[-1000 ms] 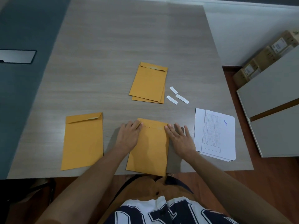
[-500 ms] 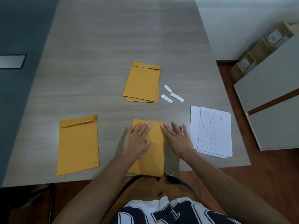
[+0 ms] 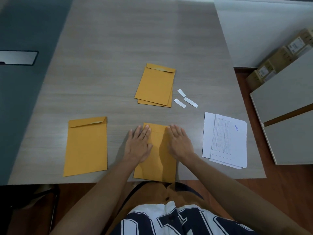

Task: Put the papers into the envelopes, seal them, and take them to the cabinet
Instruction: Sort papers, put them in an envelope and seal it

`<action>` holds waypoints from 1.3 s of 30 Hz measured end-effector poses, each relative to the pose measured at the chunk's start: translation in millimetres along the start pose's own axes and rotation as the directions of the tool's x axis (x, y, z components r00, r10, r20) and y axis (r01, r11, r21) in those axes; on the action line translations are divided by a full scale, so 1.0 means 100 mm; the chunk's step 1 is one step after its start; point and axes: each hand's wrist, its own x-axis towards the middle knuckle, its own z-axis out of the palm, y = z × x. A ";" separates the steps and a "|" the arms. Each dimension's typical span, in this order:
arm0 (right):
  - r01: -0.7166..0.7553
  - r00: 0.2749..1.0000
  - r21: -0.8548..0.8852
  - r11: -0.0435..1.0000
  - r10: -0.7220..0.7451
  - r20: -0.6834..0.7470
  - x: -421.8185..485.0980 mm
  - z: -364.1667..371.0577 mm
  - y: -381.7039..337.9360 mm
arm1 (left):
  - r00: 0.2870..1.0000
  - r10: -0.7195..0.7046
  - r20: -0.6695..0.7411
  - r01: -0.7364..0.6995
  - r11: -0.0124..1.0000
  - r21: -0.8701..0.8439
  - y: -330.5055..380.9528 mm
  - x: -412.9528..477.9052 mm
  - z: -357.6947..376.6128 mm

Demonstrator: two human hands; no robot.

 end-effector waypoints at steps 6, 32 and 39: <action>0.149 0.989 0.021 0.989 -0.149 0.015 0.08 0.12 -0.16 | 1.000 -0.007 0.016 0.007 1.000 0.016 0.00 -0.03 -0.03; 0.024 0.999 -0.114 0.993 -0.027 -0.028 -0.08 0.23 0.39 | 0.999 -0.021 -0.045 0.018 0.998 -0.063 -0.06 -0.05 -0.05; -0.027 1.000 -0.043 0.999 0.027 -0.002 0.03 0.13 0.26 | 0.996 -0.086 -0.038 0.075 0.969 -0.234 0.04 0.02 -0.16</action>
